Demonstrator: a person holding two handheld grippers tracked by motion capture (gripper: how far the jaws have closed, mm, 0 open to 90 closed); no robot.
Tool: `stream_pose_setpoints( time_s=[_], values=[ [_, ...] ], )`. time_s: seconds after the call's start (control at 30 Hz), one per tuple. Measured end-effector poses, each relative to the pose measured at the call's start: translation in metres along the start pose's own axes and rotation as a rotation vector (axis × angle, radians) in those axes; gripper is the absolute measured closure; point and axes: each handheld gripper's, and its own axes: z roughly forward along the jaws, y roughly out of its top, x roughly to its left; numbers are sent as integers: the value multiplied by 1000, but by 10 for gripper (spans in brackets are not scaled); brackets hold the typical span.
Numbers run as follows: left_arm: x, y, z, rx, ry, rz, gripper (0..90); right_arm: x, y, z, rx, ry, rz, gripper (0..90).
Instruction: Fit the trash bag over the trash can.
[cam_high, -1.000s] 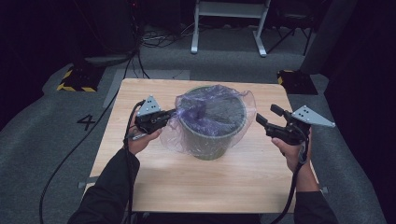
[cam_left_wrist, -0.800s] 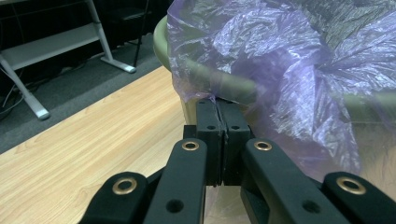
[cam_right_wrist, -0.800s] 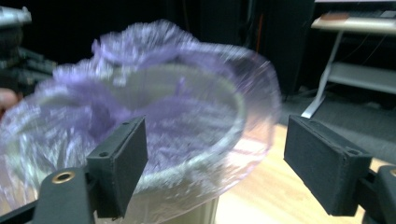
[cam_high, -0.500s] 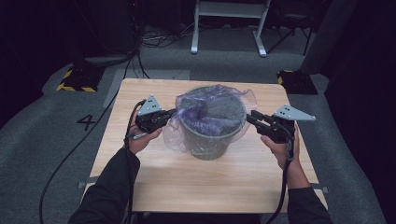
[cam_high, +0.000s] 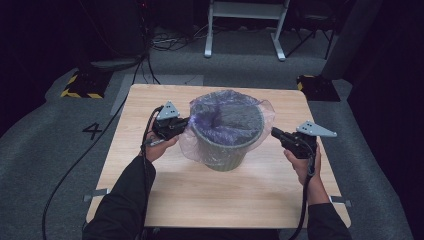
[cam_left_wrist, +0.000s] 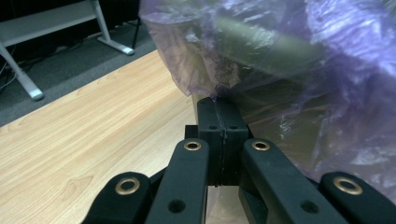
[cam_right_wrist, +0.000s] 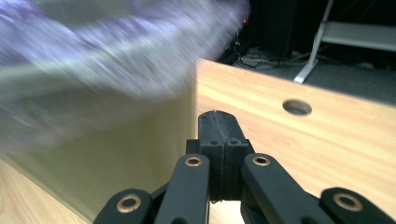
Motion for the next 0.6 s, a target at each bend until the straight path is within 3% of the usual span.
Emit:
stream_pose_setpoints(
  time_s=[0.1, 0.13, 0.27, 0.37, 0.43, 0.5, 0.6],
  values=[
    [1, -1, 1, -6, -1, -5, 898, -5, -4, -2, -13, 17, 13, 865],
    [1, -1, 1, -9, -2, -6, 898, -4, -4, -4, -29, 21, 8, 733],
    [0, 0, -1, -17, 5, 0, 897, 4, 15, -18, -97, 11, -28, 508],
    [0, 1, 0, -17, 8, 0, 897, 11, 33, -25, -136, 6, -53, 389],
    [0, 1, 0, -16, 11, -1, 897, 13, 45, -27, -159, -1, -49, 342],
    [0, 2, 0, -13, 13, 4, 897, 16, 58, -27, -161, 25, -31, 295],
    [0, 3, 1, -12, 16, 6, 897, 21, 76, -21, -153, 11, -72, 264]
  ],
)
